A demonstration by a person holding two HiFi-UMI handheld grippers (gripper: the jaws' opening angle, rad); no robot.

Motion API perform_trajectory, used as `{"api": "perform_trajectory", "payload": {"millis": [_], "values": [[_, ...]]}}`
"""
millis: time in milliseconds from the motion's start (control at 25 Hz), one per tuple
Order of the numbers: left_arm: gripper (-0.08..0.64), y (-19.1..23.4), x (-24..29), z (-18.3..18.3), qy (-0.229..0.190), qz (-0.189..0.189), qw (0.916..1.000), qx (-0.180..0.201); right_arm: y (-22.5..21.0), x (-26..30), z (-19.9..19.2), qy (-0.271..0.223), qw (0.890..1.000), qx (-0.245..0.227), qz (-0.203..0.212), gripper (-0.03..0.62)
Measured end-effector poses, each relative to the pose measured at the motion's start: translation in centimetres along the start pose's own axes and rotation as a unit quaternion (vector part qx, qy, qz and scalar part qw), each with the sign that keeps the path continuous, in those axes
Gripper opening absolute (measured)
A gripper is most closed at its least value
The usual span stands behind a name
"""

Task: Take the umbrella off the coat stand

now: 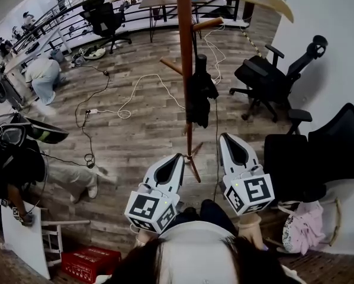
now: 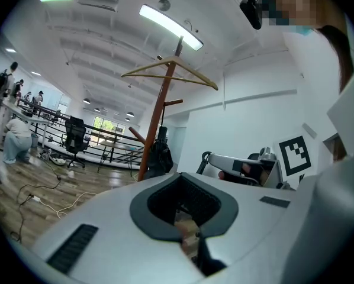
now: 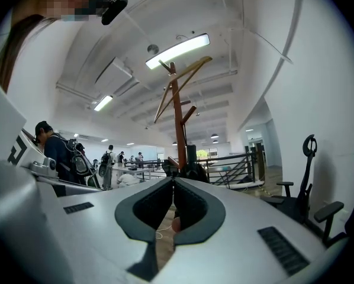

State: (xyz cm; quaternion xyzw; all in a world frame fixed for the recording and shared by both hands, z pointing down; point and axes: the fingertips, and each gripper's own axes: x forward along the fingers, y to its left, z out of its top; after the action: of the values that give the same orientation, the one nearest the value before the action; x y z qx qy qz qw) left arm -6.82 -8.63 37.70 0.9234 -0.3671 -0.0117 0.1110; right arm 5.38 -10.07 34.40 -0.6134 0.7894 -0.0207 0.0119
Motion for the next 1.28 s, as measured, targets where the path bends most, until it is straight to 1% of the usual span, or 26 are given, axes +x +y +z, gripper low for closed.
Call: {"api": "perform_trajectory", "payload": {"millis": [160,440,800,1280], "values": [[0.008,0.5,1.1,0.0,0.001,0.009,1.0000,0.000,-0.6,1.1,-0.1,0.001,1.000,0.006,0.010,0.038],[0.009,1.2,3.1,0.5,-0.003,0.029,0.9996,-0.001,-1.9,3.1,0.0,0.002,1.000,0.003,0.031,0.038],[0.008,1.6,5.7,0.7,-0.009,0.061,0.9980,-0.008,-3.4,5.3,-0.3,0.009,0.997,0.001,0.079,0.040],[0.009,2.3,6.8,0.1,-0.006,0.111,0.9937,-0.012,-4.7,7.9,-1.6,0.024,0.992,0.009,0.120,0.040]]}}
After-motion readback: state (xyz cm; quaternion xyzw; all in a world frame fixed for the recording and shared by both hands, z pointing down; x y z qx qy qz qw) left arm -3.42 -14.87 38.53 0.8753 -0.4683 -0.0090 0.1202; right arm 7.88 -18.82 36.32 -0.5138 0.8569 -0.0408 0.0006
